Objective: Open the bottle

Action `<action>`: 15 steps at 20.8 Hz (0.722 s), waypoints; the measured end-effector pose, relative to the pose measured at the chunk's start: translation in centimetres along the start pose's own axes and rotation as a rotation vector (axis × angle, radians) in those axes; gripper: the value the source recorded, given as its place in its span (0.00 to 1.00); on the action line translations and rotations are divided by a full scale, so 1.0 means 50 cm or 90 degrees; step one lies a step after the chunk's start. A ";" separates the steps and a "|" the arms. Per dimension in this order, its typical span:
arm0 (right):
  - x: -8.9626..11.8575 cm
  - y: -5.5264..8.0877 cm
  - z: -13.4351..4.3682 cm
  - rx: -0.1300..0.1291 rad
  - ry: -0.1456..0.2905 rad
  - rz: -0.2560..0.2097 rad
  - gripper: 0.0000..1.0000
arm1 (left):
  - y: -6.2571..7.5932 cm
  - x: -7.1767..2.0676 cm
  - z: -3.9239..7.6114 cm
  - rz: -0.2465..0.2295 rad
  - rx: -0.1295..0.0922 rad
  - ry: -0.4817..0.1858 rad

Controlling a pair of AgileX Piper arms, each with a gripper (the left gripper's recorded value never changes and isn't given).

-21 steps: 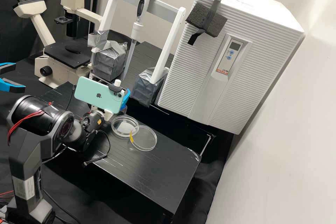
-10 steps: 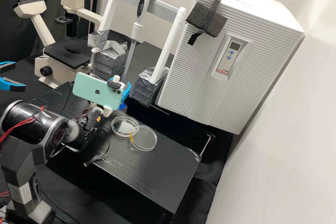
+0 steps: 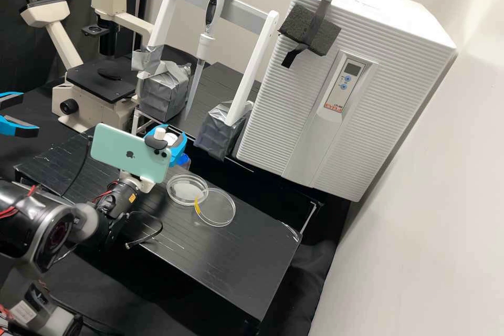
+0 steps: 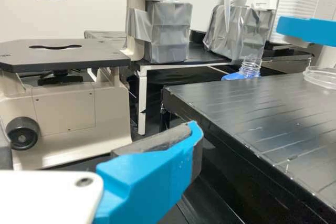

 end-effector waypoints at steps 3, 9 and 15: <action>-0.023 -0.009 -0.006 0.000 0.019 -0.007 0.00 | 0.000 0.000 0.000 0.000 0.000 0.000; -0.048 -0.032 0.002 -0.008 0.014 -0.039 0.00 | 0.001 -0.001 0.000 0.001 0.001 0.001; -0.057 -0.052 0.017 -0.015 -0.008 -0.068 0.00 | 0.003 -0.002 0.001 0.005 0.005 0.000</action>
